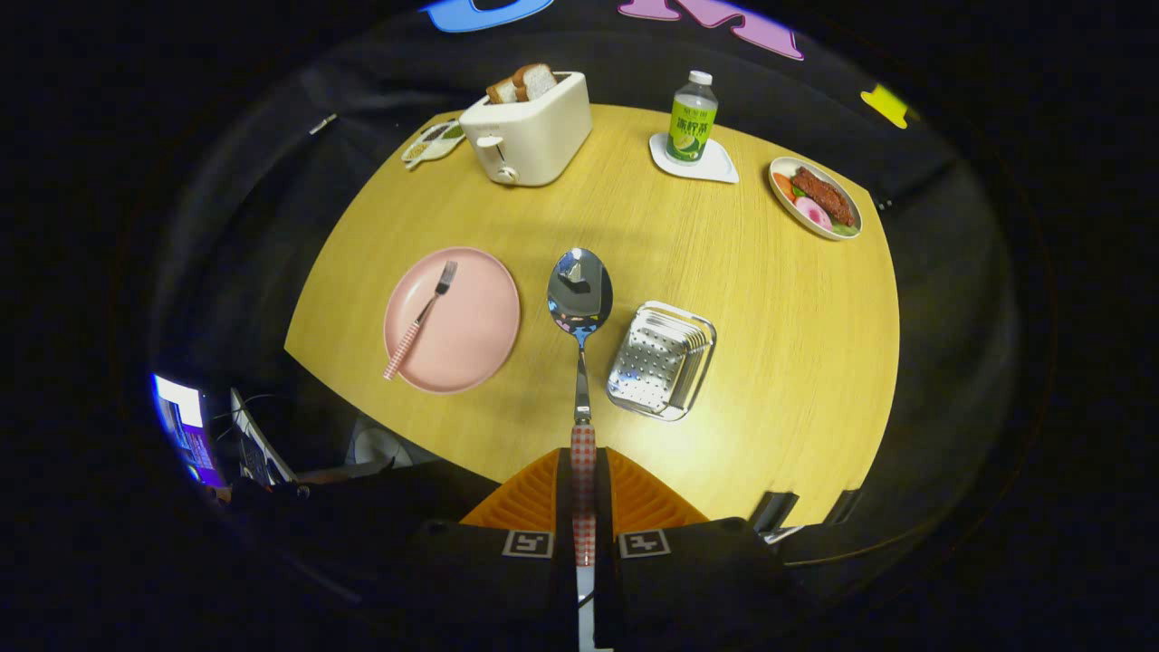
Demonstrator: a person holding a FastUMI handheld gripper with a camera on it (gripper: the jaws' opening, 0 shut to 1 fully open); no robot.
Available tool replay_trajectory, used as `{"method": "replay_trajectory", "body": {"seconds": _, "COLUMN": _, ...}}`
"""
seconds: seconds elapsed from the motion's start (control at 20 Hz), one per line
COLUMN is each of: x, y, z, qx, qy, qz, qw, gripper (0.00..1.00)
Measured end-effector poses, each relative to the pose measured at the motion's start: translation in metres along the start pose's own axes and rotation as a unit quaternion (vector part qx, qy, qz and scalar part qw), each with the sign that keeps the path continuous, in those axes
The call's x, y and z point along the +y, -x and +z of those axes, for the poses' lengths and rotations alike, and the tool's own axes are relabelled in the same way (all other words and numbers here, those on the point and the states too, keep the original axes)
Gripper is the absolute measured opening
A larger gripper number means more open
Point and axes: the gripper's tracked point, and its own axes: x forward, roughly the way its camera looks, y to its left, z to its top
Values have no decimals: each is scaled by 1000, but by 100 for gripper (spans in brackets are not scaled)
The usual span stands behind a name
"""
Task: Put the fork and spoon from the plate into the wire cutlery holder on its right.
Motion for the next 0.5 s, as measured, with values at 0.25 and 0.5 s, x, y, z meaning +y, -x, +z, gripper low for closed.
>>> {"method": "replay_trajectory", "body": {"seconds": 0.25, "x": -30, "y": -6, "z": -23, "qx": 95, "qy": 11, "qz": -5, "qw": 995, "gripper": 11}}
{"method": "replay_trajectory", "body": {"seconds": 0.5, "x": -53, "y": -21, "z": -29, "qx": 201, "qy": 22, "qz": -17, "qw": 979, "gripper": 11}}
